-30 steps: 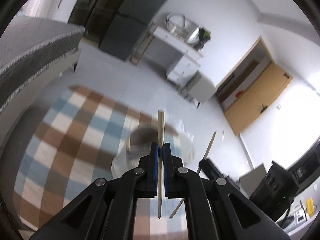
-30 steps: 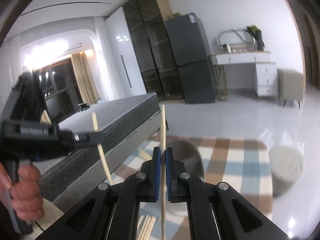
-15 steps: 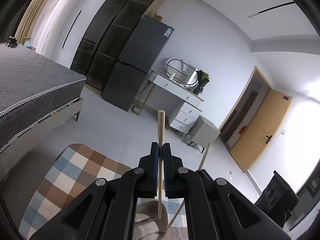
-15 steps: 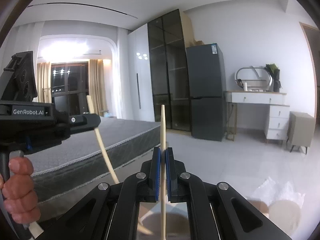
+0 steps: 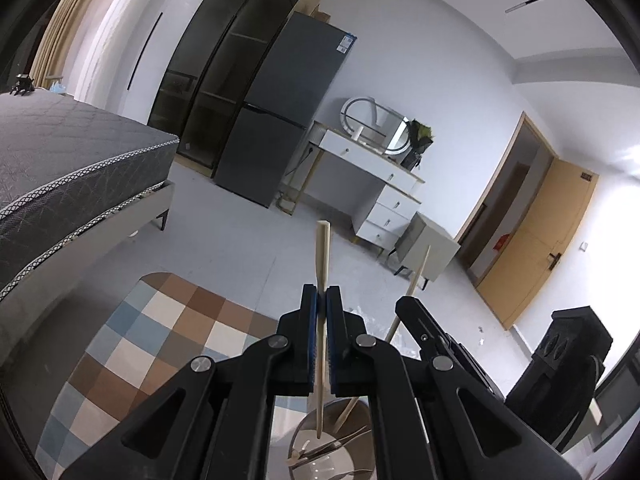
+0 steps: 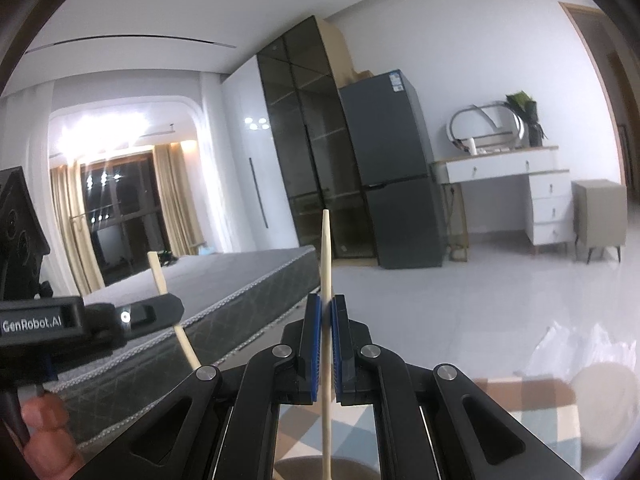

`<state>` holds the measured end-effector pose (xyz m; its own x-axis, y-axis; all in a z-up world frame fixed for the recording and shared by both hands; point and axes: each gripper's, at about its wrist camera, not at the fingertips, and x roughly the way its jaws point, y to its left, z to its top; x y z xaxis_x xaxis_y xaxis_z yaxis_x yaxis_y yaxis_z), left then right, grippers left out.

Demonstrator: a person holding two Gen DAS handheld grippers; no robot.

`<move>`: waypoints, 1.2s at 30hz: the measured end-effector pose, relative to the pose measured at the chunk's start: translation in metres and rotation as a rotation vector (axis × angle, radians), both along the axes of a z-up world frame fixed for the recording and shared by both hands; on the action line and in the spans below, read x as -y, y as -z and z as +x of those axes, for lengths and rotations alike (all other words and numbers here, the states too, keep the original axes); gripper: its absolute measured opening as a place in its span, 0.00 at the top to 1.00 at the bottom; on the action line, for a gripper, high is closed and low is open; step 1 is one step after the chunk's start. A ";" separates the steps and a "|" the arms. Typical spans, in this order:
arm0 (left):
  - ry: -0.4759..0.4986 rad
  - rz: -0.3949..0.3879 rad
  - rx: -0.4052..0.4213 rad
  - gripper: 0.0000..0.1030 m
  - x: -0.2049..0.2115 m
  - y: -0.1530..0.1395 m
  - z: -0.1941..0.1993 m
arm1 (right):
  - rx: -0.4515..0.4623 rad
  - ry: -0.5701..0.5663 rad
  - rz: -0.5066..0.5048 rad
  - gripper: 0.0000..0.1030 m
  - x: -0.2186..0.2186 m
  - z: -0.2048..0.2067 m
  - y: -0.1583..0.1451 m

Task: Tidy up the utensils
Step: 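Raise both held chopsticks above the grey holder and open both tools, then move both open tools back down to the loose chopsticks on the rug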

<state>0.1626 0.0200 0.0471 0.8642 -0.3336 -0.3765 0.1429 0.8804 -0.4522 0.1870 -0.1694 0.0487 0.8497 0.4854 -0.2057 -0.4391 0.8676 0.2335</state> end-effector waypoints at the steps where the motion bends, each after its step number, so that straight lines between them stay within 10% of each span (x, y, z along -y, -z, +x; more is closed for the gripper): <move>1: 0.001 0.006 0.000 1.00 0.002 0.000 -0.001 | -0.006 0.006 0.006 0.96 0.002 -0.001 0.001; 24: 0.116 0.046 -0.167 0.99 0.019 0.006 0.002 | -0.183 -0.108 -0.109 0.93 -0.006 -0.007 0.009; 28: 0.120 0.039 -0.210 0.74 0.016 -0.005 -0.003 | -0.209 -0.114 -0.126 0.77 -0.004 -0.011 0.002; 36: 0.058 0.042 -0.164 0.59 -0.005 -0.031 -0.035 | -0.221 -0.040 -0.079 0.52 0.023 -0.036 -0.017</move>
